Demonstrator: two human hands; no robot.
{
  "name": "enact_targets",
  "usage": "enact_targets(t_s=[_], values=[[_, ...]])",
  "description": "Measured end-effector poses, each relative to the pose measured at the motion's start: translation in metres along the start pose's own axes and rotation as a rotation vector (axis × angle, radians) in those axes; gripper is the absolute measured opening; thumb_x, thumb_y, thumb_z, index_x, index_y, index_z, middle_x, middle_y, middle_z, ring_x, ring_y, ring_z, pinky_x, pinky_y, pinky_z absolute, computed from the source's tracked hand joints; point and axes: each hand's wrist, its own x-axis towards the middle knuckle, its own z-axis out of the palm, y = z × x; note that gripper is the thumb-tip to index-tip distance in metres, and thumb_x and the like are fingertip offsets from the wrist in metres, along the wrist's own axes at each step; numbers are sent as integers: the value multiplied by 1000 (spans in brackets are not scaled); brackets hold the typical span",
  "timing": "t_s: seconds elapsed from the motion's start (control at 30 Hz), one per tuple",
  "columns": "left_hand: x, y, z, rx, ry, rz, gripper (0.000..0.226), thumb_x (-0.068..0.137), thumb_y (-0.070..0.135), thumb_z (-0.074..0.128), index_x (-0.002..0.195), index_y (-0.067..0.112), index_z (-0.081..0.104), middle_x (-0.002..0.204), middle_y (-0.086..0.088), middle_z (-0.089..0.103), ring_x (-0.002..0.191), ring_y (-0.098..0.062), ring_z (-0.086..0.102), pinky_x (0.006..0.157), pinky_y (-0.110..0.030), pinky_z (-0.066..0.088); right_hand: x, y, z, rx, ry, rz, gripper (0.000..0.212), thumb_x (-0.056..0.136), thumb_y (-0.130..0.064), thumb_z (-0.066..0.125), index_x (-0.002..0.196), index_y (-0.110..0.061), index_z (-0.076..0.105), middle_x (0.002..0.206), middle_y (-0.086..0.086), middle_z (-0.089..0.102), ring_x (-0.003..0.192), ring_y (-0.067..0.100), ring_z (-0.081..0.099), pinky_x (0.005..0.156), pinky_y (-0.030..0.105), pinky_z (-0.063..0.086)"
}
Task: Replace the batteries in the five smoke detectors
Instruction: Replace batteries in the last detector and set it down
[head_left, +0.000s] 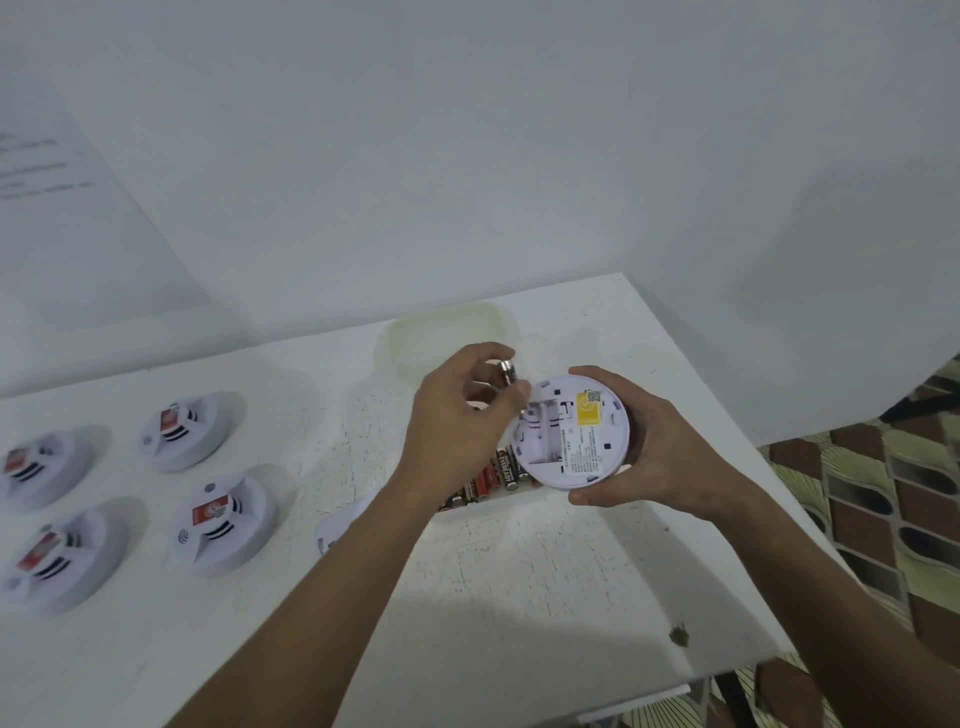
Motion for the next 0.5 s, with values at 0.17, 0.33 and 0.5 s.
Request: enact_targets(t_s=[0.17, 0.33, 0.5], values=[[6, -26, -5, 253, -44, -193, 21, 84, 33, 76, 100, 32, 63, 79, 9, 72, 54, 3, 60, 46, -7, 40, -19, 8, -22, 31, 80, 60, 96, 52, -9, 92, 137, -25, 51, 128, -10, 64, 123, 14, 59, 91, 28, 56], [-1, -50, 10, 446, -149, -254, 25, 81, 32, 79, 94, 25, 60, 71, 8, 67, 54, 1, 59, 42, -3, 39, -28, 11, -28, 25, 77, 77, 92, 54, -9, 92, 135, -28, 53, 128, -8, 64, 122, 16, 59, 90, 29, 57], [-1, -56, 18, 567, -167, -273, 35, 78, 41, 79, 75, 31, 46, 68, 15, 58, 53, 2, 56, 40, -9, 33, -30, 13, -27, 42, 75, 87, 91, 55, -7, 92, 134, -29, 54, 127, -7, 64, 121, 14, 60, 86, 24, 56]])
